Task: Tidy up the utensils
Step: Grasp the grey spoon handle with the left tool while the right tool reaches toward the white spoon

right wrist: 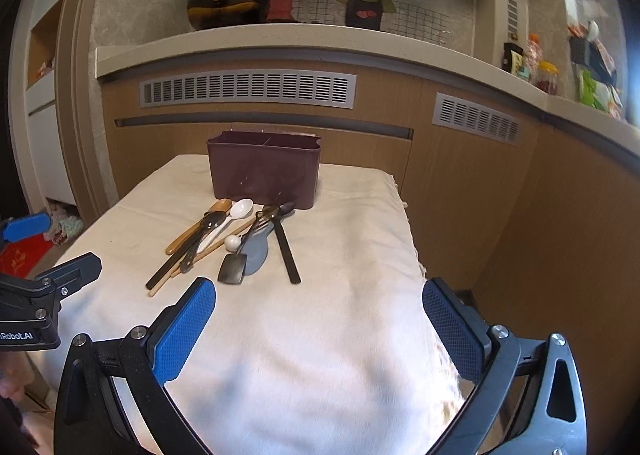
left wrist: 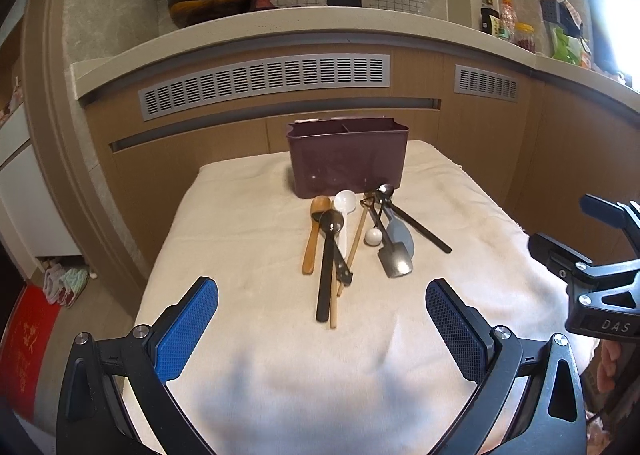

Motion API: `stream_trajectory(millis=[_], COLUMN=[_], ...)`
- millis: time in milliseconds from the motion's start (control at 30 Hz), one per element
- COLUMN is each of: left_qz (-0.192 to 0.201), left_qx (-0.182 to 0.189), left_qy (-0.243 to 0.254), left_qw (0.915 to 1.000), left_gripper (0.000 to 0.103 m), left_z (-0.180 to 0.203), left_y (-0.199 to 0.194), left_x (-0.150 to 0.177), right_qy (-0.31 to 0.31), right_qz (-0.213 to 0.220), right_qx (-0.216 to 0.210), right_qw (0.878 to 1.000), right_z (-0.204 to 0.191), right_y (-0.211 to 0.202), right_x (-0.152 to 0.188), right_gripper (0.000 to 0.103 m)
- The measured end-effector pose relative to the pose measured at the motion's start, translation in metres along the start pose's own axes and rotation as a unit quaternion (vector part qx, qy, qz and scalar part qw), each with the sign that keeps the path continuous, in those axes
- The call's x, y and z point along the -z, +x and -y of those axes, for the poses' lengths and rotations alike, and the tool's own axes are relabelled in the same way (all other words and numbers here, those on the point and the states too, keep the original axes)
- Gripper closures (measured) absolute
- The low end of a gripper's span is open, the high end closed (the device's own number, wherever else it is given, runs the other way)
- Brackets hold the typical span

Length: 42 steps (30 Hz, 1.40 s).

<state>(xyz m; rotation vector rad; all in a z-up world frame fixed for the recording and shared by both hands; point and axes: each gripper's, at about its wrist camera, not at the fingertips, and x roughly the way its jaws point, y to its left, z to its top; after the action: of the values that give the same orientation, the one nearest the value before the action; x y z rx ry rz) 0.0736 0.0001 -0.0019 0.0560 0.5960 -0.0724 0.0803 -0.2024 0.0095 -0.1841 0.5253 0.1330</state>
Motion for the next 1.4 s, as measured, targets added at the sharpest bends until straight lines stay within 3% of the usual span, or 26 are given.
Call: stream_trajectory(millis=[200,367,533,633,700,733,867,900,1000,1100,1167,1267,1333,1400], left_qz=[-0.010,-0.015,-0.017,-0.021,-0.041,-0.052,-0.084,-0.086,-0.094,-0.109,-0.124,-0.161,-0.183,-0.197], left_qx=[-0.002,0.007,0.007,-0.013,-0.004,0.005,0.021,0.021,0.037,0.078,0.119,0.172,0.188,0.169], left_qy=[0.008,-0.026,-0.058,-0.054,-0.058,-0.061,-0.072,-0.073,-0.078,-0.070,-0.065,-0.065,-0.052,-0.027], left_qw=[0.9999,0.9995,0.9982,0.9982,0.9975,0.9967,0.9937,0.9933,0.9919,0.9884,0.9830,0.9697,0.9635,0.9653], left_gripper=[0.000,0.001,0.007,0.018,0.022,0.024,0.024,0.024,0.024,0.030,0.043,0.055,0.057,0.058], left_z=[-0.020,-0.052,-0.085,-0.097,-0.102,-0.104,-0.106,-0.105,-0.100,-0.087,-0.077,-0.060,-0.046,-0.034], left_y=[0.046,0.082,0.103,0.111,0.120,0.124,0.136,0.138,0.143,0.150,0.155,0.171,0.182,0.191], left_x=[-0.026,-0.043,-0.053,-0.049,-0.044,-0.041,-0.030,-0.029,-0.026,-0.029,-0.034,-0.045,-0.053,-0.059], right_qy=[-0.006,-0.033,-0.036,-0.050,-0.050,-0.049,-0.046,-0.041,-0.039,-0.045,-0.047,-0.061,-0.054,-0.043], right_qz=[-0.042,-0.081,-0.115,-0.129,-0.143,-0.149,-0.169,-0.172,-0.178,-0.177,-0.166,-0.150,-0.148,-0.151], right_qx=[-0.038,-0.012,-0.049,-0.078,-0.104,-0.113,-0.145,-0.151,-0.158,-0.139,-0.122,-0.083,-0.074,-0.073], right_qw=[0.998,0.996,0.992,0.987,0.983,0.981,0.974,0.973,0.971,0.973,0.977,0.983,0.985,0.985], right_z=[0.006,0.009,0.006,-0.005,-0.012,-0.016,-0.031,-0.034,-0.042,-0.043,-0.037,-0.027,-0.017,-0.007], right_y=[0.057,0.113,0.160,0.179,0.189,0.193,0.196,0.195,0.192,0.189,0.182,0.174,0.170,0.169], right_x=[-0.026,-0.043,-0.051,-0.054,-0.055,-0.056,-0.047,-0.044,-0.035,-0.031,-0.029,-0.028,-0.026,-0.022], right_gripper=[0.000,0.000,0.001,0.016,0.032,0.033,0.056,0.057,0.057,0.057,0.057,0.055,0.054,0.050])
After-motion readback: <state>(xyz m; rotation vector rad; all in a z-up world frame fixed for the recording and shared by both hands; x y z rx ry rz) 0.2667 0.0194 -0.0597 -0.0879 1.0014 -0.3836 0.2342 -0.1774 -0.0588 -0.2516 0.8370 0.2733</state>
